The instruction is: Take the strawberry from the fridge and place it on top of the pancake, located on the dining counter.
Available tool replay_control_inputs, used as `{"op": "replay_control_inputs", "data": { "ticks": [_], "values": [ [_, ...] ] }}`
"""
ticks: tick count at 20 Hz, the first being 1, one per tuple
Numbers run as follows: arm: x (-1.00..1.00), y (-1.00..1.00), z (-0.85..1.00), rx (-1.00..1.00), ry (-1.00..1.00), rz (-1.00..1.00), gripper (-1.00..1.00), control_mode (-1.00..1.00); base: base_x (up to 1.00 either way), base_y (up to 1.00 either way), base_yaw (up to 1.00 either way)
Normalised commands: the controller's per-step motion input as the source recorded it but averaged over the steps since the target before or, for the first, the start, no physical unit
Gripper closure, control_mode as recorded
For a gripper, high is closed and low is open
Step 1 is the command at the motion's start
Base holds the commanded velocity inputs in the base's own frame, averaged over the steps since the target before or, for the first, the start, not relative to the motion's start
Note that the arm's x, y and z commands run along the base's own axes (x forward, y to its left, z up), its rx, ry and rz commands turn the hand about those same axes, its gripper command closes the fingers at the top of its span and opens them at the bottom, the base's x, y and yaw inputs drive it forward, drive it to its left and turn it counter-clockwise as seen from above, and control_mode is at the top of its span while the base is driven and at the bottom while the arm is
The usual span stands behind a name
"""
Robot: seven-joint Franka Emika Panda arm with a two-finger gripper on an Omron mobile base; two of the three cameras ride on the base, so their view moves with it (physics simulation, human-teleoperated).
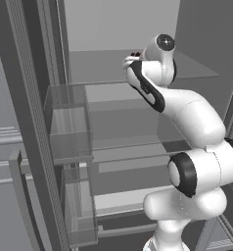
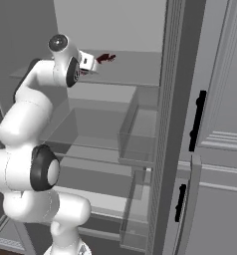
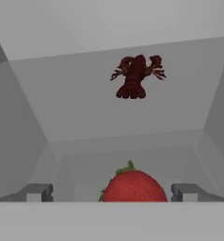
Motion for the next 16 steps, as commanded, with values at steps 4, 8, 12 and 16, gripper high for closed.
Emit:
{"op": "replay_control_inputs", "data": {
  "ticks": [4,8,12,16],
  "values": [
    [0.72,0.00,-0.04,0.00,0.04,0.03,-1.00,-1.00,0.00,0.00,0.00],
    [0.36,0.00,-0.06,0.00,0.02,0.03,-1.00,-1.00,0.00,0.00,0.00],
    [-0.35,0.00,-0.21,-0.02,0.00,0.01,-1.00,-1.00,0.00,0.00,0.00],
    [-0.39,0.00,-0.32,-0.04,0.00,0.00,-1.00,-1.00,0.00,0.00,0.00]
  ]
}}
